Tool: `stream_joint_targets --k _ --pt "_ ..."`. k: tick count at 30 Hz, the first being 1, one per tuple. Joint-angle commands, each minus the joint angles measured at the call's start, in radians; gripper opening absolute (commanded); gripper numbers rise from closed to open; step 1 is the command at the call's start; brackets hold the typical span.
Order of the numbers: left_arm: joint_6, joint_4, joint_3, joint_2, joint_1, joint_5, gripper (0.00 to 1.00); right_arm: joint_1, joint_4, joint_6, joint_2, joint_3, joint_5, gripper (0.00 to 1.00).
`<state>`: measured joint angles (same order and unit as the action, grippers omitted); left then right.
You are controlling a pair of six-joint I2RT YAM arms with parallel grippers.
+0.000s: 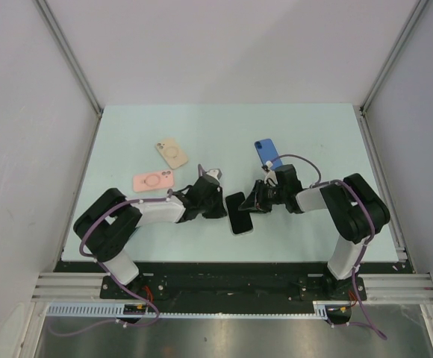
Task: Put the phone into the phone case
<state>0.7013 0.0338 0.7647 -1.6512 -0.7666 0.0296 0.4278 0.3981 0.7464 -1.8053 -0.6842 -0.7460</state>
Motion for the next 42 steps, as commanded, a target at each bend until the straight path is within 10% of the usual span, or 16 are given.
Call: stream_joint_targets --k 1,8,18,42 --pt "0.029 -0.004 0.002 -0.001 -0.069 0.107 0.00 0.014 -0.125 -0.033 0.052 0.015 0.132 0.33" --pt "0.001 -0.109 0.039 0.071 -0.048 0.055 0.01 -0.024 -0.235 -0.084 0.106 -0.003 0.180 0.50" --pt "-0.028 -0.114 0.082 0.083 -0.017 0.084 0.29 -0.127 -0.306 -0.108 0.184 -0.009 0.059 0.84" --pt "-0.066 0.006 0.288 -0.162 -0.016 0.219 0.38 -0.205 -0.617 -0.246 0.319 -0.052 0.212 0.80"
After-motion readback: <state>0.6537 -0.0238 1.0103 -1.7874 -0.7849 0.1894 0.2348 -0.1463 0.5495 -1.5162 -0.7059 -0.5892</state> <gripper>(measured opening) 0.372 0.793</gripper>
